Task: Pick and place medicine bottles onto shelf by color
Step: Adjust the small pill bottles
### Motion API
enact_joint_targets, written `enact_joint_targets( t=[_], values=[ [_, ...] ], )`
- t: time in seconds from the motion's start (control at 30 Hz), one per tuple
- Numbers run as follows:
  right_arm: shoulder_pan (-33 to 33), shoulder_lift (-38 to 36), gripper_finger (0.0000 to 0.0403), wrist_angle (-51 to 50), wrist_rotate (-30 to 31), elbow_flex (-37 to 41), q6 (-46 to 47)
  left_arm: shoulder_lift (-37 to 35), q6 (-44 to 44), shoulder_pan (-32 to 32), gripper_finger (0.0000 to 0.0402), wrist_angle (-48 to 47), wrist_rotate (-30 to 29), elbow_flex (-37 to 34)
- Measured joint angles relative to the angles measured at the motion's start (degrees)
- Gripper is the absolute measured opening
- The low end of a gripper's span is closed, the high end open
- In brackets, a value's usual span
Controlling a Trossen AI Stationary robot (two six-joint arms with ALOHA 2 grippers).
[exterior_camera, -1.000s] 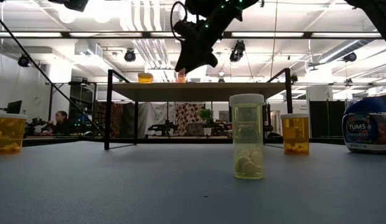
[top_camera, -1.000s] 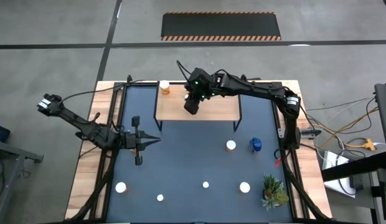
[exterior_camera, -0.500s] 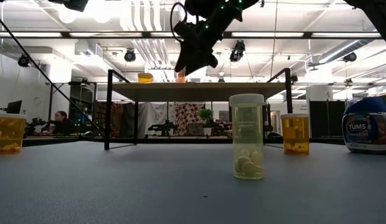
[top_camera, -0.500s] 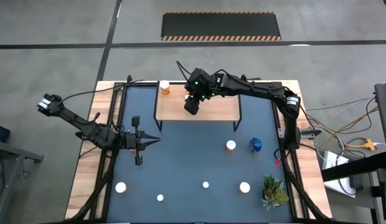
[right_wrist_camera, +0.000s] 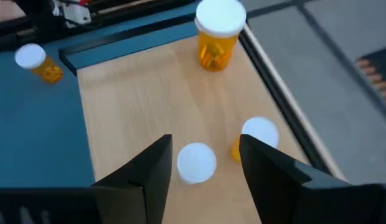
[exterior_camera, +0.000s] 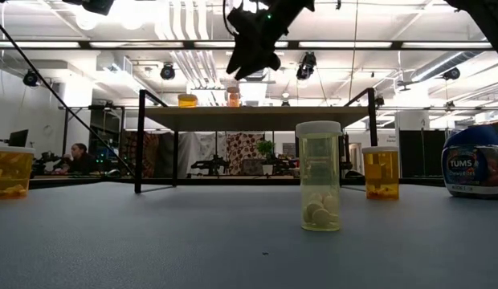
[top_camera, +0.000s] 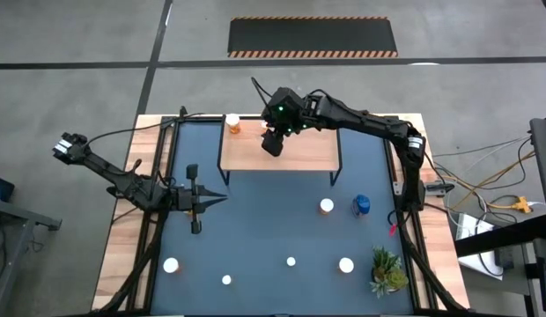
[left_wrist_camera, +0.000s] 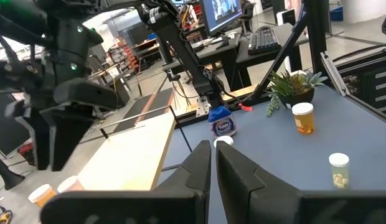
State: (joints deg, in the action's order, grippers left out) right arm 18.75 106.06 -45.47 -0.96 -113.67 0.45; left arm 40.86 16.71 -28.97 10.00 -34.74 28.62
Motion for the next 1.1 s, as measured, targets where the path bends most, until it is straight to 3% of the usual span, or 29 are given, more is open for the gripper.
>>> enact_joint_targets(
  t=[0.2, 0.43, 1.1],
  values=[
    [0.86, 0.27, 0.011, 1.35, 5.93, 0.44, -6.82, 0.0, 0.02, 0.0, 0.0008, 0.0, 0.0, 0.0],
    [1.52, 2.31, 0.0016, 5.26, 5.48, 1.41, -8.91, 0.0, 0.02, 0.0, 0.0008, 0.02, 0.0, 0.0],
    [2.04, 3.15, 0.0013, 8.84, 7.69, 4.18, -9.02, 0.02, 0.04, 0.0, 0.0008, 0.0, 0.0, 0.0]
  ],
)
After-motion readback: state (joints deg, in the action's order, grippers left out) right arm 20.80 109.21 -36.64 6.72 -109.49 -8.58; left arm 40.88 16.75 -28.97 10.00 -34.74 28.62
